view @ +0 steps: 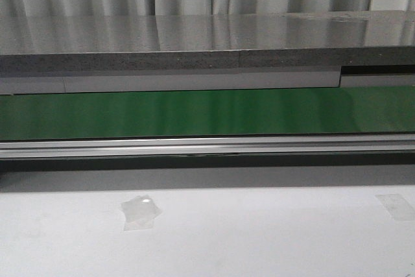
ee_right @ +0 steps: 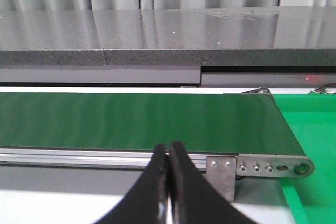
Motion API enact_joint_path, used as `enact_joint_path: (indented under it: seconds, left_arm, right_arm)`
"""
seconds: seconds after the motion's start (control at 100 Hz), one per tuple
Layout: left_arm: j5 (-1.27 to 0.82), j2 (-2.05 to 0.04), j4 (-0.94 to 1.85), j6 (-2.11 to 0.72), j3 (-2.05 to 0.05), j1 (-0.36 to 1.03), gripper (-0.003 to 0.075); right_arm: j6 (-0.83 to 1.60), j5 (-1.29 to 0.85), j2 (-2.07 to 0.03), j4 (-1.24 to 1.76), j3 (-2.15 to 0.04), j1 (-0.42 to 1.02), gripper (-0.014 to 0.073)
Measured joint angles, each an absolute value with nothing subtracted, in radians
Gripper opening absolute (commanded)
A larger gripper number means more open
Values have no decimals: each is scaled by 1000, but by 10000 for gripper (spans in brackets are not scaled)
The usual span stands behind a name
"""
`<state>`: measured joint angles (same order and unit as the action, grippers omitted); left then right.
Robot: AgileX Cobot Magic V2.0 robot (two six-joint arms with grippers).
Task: Move button from left to right
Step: 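Close the left gripper on the button body and lift it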
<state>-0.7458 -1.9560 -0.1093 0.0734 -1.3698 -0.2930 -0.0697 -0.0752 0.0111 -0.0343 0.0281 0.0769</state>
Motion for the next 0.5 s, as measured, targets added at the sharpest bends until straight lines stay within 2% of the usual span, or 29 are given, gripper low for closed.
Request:
enact_joint_path:
  seconds: [0.5]
  left_arm:
    - [-714,-2021,-44,73,-1372,-316,637]
  right_arm:
    - [-70,-75,11,-34,28,77,-68]
